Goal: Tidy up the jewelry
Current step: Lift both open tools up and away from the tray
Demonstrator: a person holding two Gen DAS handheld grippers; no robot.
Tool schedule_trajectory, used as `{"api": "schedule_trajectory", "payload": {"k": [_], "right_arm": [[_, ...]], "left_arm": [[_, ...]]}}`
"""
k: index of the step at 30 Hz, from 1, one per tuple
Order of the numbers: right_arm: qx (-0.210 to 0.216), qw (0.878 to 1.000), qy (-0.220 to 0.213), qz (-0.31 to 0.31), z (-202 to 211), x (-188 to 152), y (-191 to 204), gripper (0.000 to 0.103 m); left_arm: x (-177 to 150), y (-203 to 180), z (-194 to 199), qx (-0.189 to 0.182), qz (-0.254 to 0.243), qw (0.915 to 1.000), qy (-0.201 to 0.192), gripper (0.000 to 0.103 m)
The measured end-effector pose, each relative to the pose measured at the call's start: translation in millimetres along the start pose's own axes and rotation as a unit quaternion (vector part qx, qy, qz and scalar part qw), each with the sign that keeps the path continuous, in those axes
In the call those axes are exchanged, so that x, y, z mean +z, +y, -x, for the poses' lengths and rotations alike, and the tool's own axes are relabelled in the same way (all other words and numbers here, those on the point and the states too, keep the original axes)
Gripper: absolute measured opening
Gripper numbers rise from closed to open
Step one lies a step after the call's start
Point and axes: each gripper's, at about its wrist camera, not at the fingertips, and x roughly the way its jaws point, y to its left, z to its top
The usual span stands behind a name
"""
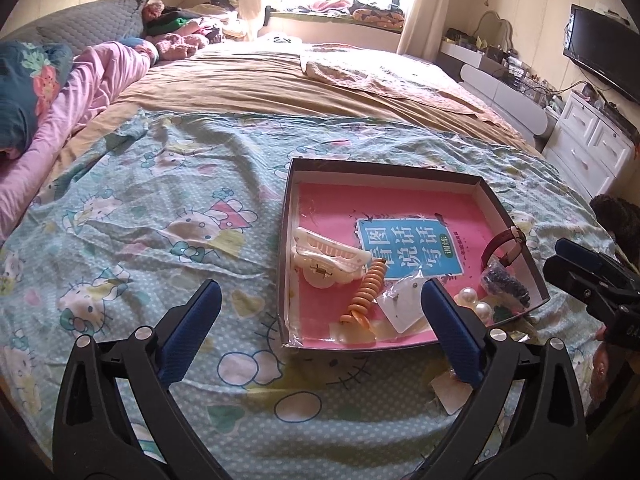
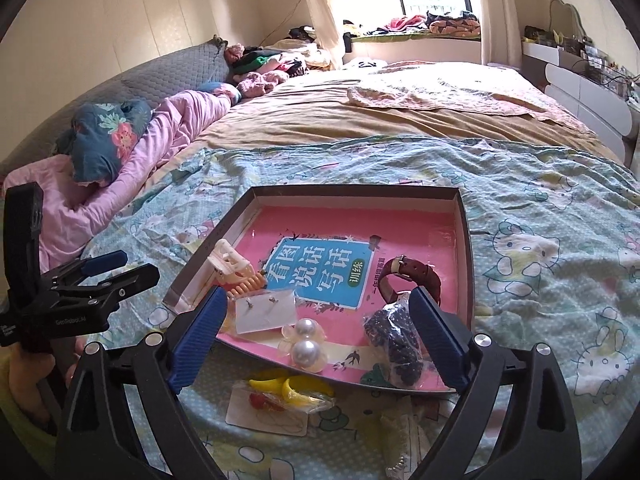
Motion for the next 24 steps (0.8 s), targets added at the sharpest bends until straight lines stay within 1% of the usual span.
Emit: {"api": "schedule_trajectory", "payload": {"k": [11,24], "right_arm": [[-0.008,0.999,-0.041,0.001,40,10,-2,0.091],[-0.006,0.998,-0.061,0.008,68,9,4,0.091]], "left_arm": [[3,6,30,0.009,0.009,0.9996,-0.024,0.094],[-3,7,61,0.01,0.012,0.9988,-0.047,0.094]]}}
